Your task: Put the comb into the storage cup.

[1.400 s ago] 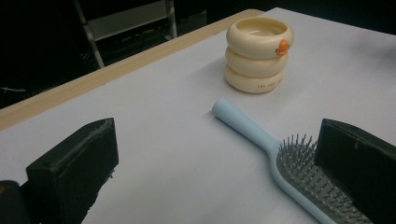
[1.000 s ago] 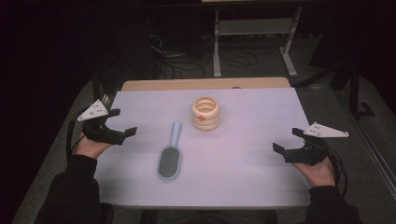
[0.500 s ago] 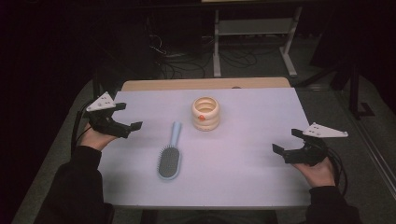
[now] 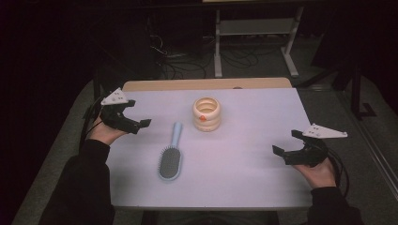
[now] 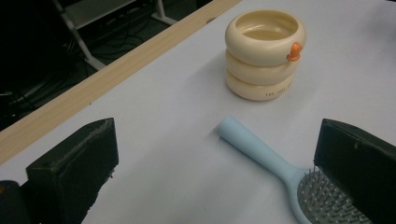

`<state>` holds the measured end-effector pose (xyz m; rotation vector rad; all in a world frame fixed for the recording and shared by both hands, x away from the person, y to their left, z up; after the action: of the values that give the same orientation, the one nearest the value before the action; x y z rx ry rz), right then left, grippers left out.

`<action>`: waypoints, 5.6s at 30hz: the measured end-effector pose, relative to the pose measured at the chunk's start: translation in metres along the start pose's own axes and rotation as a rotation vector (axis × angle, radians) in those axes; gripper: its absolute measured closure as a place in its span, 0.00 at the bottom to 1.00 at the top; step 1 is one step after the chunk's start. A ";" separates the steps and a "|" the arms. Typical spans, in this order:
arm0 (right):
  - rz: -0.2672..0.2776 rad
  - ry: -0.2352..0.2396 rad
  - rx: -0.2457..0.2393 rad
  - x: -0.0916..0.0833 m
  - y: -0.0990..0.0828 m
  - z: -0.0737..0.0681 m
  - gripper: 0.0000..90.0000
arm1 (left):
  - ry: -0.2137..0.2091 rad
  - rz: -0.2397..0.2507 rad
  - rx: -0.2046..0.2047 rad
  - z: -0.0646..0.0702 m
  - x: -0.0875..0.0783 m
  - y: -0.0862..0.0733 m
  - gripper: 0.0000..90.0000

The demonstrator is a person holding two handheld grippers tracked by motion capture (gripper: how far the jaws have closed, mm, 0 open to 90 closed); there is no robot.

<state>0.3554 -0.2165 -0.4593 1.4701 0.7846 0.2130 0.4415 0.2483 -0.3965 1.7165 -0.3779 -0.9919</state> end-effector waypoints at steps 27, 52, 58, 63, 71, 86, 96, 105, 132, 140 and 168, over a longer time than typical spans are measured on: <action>-0.003 0.006 0.002 0.001 -0.001 -0.001 0.00 | -0.076 -0.034 0.028 0.015 0.046 0.019 0.00; -0.002 0.009 0.000 0.001 -0.001 -0.002 0.00 | -0.127 -0.055 -0.014 0.017 0.074 0.009 0.00; -0.003 0.010 -0.001 0.001 -0.001 -0.001 0.00 | -0.146 -0.084 -0.005 0.017 0.080 0.003 0.06; -0.002 0.009 -0.001 0.001 -0.001 -0.001 0.00 | -0.165 -0.098 0.005 0.022 0.087 0.000 0.13; -0.004 0.012 -0.003 0.001 -0.001 -0.001 0.00 | -0.193 -0.144 0.019 0.029 0.100 -0.010 0.22; -0.006 0.014 -0.004 0.001 -0.001 -0.001 0.00 | -0.214 -0.195 0.031 0.034 0.117 -0.029 0.35; -0.010 0.010 -0.003 0.001 -0.002 -0.001 0.00 | -0.190 -0.257 0.043 0.034 0.127 -0.043 0.54; -0.019 0.005 -0.004 0.002 -0.004 -0.001 0.00 | -0.173 -0.243 0.039 0.033 0.134 -0.048 0.65; -0.025 0.015 -0.007 0.002 -0.004 -0.002 0.00 | -0.159 -0.218 0.065 0.036 0.146 -0.047 0.92; -0.029 0.018 -0.006 0.002 -0.005 -0.003 0.00 | -0.141 -0.244 0.061 0.032 0.149 -0.050 0.94; -0.040 0.044 0.001 0.002 -0.008 -0.006 0.00 | -0.102 -0.310 0.030 0.014 0.133 -0.071 1.00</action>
<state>0.3511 -0.2112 -0.4667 1.4537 0.8486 0.2150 0.4952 0.1775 -0.5188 1.7900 -0.1947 -1.3064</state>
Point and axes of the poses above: each handheld gripper's, and its own axes: x roughly forward along the jaws, y roughly out of its top, z roughly to its right, the point moved 9 cm from there along x, roughly forward along the jaws, and after that the axes turned 8 degrees about z, right-handed, at the moved point
